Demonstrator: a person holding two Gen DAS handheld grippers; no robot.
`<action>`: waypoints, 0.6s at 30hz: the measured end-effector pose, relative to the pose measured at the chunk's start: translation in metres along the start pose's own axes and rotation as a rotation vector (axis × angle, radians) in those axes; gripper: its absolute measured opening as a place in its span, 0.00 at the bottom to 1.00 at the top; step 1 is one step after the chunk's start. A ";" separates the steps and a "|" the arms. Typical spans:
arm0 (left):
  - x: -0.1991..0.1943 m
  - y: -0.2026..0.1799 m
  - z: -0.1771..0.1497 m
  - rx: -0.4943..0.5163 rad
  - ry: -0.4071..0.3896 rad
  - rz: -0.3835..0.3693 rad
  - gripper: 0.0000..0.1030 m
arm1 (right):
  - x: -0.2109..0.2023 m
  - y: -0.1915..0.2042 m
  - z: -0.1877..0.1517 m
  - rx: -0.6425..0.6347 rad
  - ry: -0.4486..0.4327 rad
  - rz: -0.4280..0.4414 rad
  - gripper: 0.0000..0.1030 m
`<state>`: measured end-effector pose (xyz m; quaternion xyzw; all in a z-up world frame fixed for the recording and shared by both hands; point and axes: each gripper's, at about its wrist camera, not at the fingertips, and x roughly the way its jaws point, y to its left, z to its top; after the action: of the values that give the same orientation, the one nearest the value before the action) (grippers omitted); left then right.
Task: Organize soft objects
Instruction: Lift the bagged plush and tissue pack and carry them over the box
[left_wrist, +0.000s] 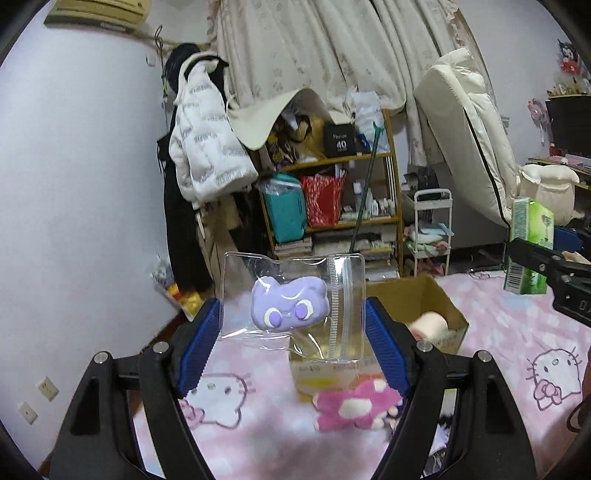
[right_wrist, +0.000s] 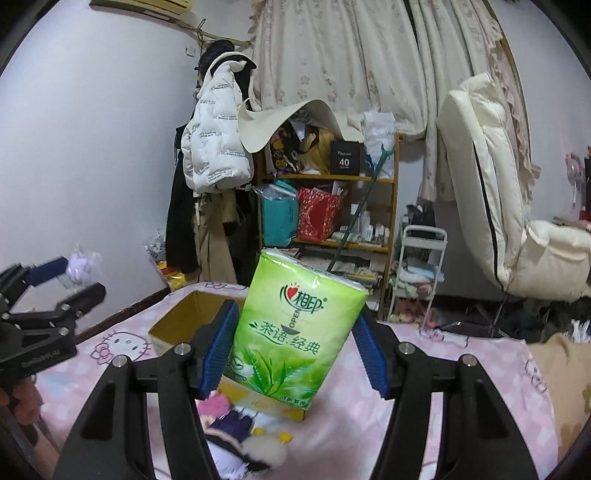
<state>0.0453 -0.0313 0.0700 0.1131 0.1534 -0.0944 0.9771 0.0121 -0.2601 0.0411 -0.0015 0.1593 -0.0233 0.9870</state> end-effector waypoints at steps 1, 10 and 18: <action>0.001 0.001 0.004 -0.004 -0.007 -0.003 0.75 | 0.005 0.000 0.005 -0.007 -0.006 -0.002 0.64; 0.026 0.002 0.036 0.002 -0.070 -0.024 0.75 | 0.033 -0.005 0.027 -0.027 -0.053 -0.009 0.64; 0.055 -0.003 0.027 -0.015 -0.069 -0.033 0.75 | 0.056 -0.004 0.024 -0.021 -0.074 0.025 0.64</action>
<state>0.1036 -0.0496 0.0770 0.1002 0.1221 -0.1131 0.9809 0.0731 -0.2664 0.0466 -0.0106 0.1229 -0.0093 0.9923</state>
